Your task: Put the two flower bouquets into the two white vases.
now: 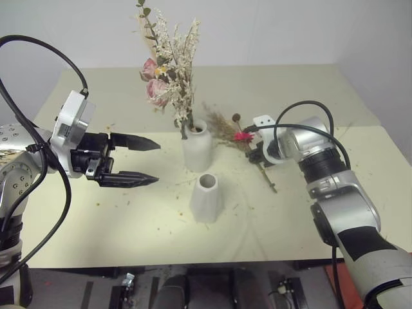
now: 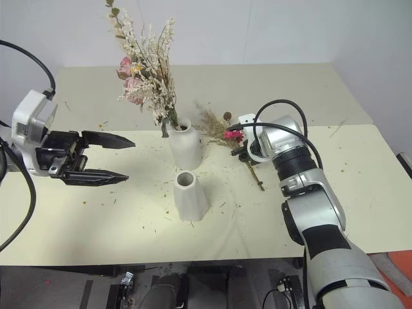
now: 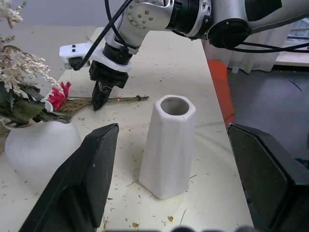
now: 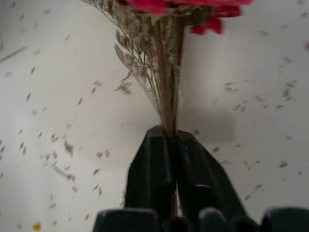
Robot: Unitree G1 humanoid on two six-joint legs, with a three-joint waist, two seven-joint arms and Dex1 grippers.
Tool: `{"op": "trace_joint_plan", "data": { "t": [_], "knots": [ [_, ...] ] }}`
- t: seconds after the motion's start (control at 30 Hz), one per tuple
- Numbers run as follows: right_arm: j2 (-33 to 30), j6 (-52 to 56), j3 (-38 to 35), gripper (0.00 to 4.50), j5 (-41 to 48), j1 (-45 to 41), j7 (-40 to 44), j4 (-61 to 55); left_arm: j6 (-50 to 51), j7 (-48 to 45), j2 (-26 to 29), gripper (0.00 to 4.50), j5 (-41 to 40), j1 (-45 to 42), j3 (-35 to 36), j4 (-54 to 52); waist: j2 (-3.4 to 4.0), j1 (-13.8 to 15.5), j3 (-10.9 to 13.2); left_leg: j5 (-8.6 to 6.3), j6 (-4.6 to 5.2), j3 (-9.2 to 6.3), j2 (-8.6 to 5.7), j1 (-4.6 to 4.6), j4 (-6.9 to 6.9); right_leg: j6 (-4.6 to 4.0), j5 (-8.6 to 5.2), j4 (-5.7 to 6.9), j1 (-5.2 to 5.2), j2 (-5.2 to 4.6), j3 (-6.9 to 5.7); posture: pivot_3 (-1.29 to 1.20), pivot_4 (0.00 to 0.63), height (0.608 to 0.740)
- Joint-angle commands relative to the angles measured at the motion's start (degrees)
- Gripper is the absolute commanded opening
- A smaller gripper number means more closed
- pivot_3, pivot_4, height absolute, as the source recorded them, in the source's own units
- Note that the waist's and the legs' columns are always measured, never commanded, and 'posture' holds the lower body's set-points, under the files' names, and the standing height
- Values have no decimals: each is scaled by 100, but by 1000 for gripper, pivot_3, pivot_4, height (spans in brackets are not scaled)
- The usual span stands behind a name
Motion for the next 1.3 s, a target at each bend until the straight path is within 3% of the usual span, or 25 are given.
{"op": "trace_joint_plan", "data": {
  "t": [0.03, 0.2, 0.3, 0.47, 0.57, 0.73, 0.9, 1.3],
  "knots": [
    [10, -379, -643, 21, -33, -157, -480, 46, -112, 13, 73, 3901, -5, -92, 154, -46, 0, 6, 0, 0, 0, 0, 0, -1, 0, 0, 0, 0, -1, 0, 0, 0, 150, 740],
    [-31, -1188, -1644, 21, 240, -16, -911, -445, -137, 23, 42, 3901, 25, -131, 111, -5, 0, 4, 0, 0, 0, 0, 0, -5, 0, -1, 1, 3, -2, 0, 0, 0, 150, 740],
    [10, -2242, -2316, 21, 501, 315, -1033, -1108, -114, 50, 9, 3901, 17, -141, 92, 6, 0, 5, 0, 0, 0, -1, 2, -7, -1, -1, 1, 3, -2, 1, -1, 0, 150, 740],
    [246, -3464, -3124, 21, 1354, 946, -552, -2261, -63, 69, -41, 3901, -38, -159, 51, 12, 0, 12, 0, -1, 1, 0, 2, -9, 0, -1, 1, 2, 0, 0, 0, 0, 150, 740],
    [245, -3221, -3594, 21, 2579, 1255, 474, -2942, -136, -109, -26, 3901, -9, -183, -30, 44, 0, 6, 0, -1, 2, 0, 6, -8, -1, -1, 1, 3, 1, 2, 1, 0, 150, 740],
    [32, -2485, -3583, 21, 3806, 1537, 1297, -3598, -156, -371, -61, 3901, -214, -102, 165, 62, 0, -3, 0, -3, 5, 0, 9, -5, 0, -1, 1, 2, 2, 5, 1, 0, 150, 740],
    [3, -1586, -3568, 21, 5119, 1579, 1309, -4221, 141, -540, 249, 3901, -589, 319, 587, -272, 1, -13, 1, -3, 5, -1, 19, -2, 0, -1, 1, 1, 2, 12, 1, 0, 150, 740],
    [261, -1778, -2430, 21, 5325, 1882, 1711, -4840, 388, 36, 338, 3901, -1021, 1595, 1501, -1203, 2, 52, 1, -4, 6, -2, 21, 5, 0, -1, 1, -8, 1, 9, 2, 0, 150, 740]
  ]
}}
